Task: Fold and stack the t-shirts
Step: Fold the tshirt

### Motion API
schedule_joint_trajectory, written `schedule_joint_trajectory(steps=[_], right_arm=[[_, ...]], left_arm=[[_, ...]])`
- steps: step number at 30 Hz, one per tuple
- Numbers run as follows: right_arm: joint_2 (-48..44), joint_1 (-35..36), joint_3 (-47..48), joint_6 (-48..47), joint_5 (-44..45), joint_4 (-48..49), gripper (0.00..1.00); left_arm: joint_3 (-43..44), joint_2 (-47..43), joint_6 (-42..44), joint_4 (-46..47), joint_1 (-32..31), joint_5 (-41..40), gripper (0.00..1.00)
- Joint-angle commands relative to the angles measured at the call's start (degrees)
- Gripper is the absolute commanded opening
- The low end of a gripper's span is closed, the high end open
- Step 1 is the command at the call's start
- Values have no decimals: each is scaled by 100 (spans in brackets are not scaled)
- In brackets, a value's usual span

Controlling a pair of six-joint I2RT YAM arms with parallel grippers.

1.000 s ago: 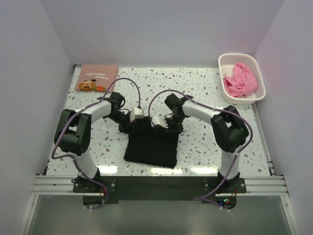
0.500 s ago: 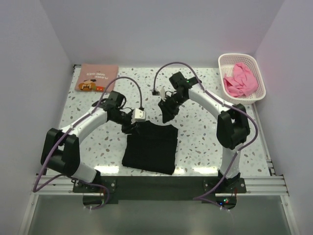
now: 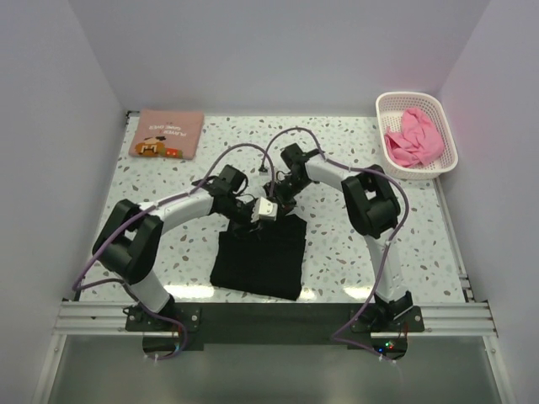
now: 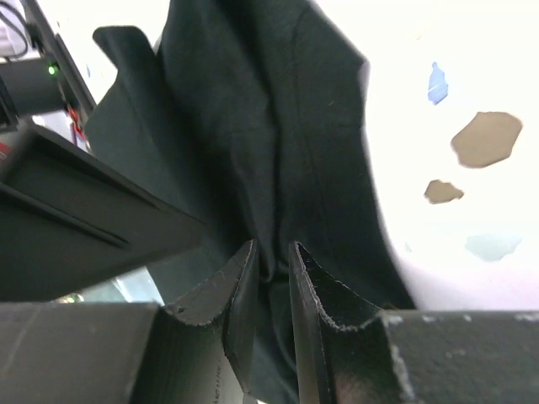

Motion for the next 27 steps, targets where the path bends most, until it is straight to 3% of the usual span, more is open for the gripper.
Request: schedule_joint_trajectory(steps=[1,11,16,17,20,27], right_arm=[[95,-40,18,500,-299,361,25],[508,-49,10,421,-123,475,27],[622,-49,-26,131,-53,326,27],[649,-49,-26,96,-53,300,27],[684,-58,-26,-35,-35,238,27],[772,-49,-26,-369,-88,45,28]], left_arm=[[65,156,142,273,-118,-96,49],[302,613,362,177,-197,-123,48],[407,623,485,-34,-223,-9,30],[425,596,459,-69,-215,9,19],[460,351,441,-78,-215,26,1],[460,-247,546,264,-215,-236,0]])
